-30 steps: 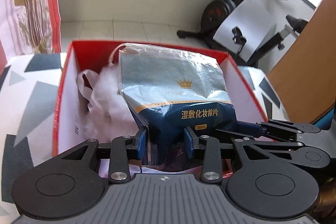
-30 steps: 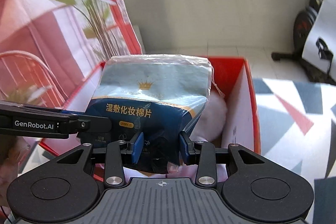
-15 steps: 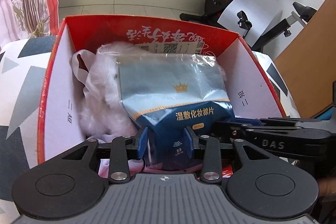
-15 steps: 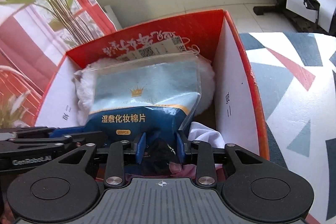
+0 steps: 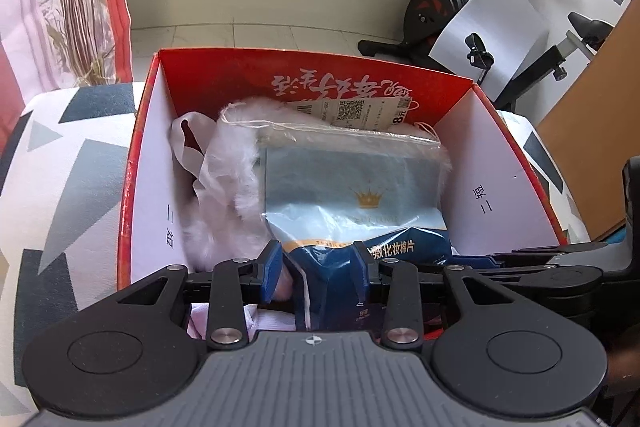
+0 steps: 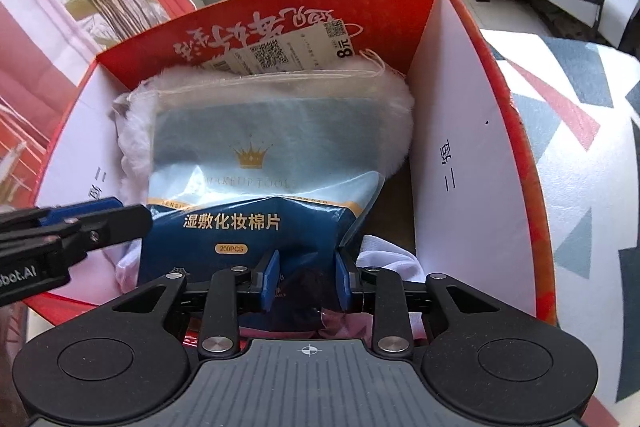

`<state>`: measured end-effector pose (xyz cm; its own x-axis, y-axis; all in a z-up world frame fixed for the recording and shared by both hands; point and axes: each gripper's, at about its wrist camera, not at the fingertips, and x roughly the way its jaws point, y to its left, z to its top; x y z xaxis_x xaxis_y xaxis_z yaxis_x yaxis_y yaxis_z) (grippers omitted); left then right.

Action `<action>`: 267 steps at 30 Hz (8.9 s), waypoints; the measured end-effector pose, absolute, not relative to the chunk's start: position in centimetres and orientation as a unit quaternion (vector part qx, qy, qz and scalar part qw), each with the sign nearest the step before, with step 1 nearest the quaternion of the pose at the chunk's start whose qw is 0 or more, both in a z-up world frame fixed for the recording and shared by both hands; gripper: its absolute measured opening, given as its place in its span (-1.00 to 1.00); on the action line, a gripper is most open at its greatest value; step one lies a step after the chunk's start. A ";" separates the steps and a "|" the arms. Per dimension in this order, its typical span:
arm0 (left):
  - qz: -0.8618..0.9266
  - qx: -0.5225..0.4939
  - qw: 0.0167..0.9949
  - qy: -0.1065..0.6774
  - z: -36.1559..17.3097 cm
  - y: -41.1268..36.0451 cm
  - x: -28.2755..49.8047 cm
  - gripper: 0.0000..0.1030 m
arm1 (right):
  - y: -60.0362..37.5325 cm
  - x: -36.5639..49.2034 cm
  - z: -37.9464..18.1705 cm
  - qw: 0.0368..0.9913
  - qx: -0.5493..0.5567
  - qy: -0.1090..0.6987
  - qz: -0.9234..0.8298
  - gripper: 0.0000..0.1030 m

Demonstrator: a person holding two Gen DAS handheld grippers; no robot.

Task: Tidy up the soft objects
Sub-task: 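Lower the bag into the box and open both grippers, then move both grippers down to the black fabric item beside the box, then close the left gripper on the black fabric while the right gripper grasps it too, then lift the black fabric with both grippers and carry it over the box, then lower the black fabric into the box and open both grippers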

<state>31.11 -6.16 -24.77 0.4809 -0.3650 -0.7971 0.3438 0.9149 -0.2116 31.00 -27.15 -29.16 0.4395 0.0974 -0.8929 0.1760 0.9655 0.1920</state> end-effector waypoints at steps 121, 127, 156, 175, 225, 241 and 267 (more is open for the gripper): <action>-0.198 0.003 0.867 0.458 -32.2 -1.2 9.4 0.15 | -25.3 4.9 -32.3 0.934 0.085 0.345 0.033 0.24; -0.199 -0.004 0.867 0.458 -32.2 -1.1 9.4 0.15 | -25.1 4.5 -32.0 0.935 0.081 0.343 0.034 -0.18; -0.207 -0.033 0.873 0.440 -31.2 -0.4 9.8 0.03 | -24.6 4.6 -33.0 0.928 0.084 0.360 0.044 -0.45; -0.219 -0.038 0.898 0.379 -28.4 0.2 8.2 -0.64 | -24.5 4.5 -31.7 0.933 0.089 0.343 0.065 -0.48; -0.197 -0.012 0.921 0.336 -20.1 -6.7 23.3 -0.72 | -26.4 24.6 -23.1 0.941 0.086 0.323 0.048 -0.49; -0.179 0.000 0.894 0.412 -23.6 -6.2 26.0 -0.73 | -27.7 26.8 -28.1 0.902 0.150 0.405 -0.002 -0.53; -0.148 0.042 0.917 0.367 -20.6 -5.0 24.0 -0.50 | -25.0 26.4 -26.8 0.912 0.079 0.402 0.022 -0.25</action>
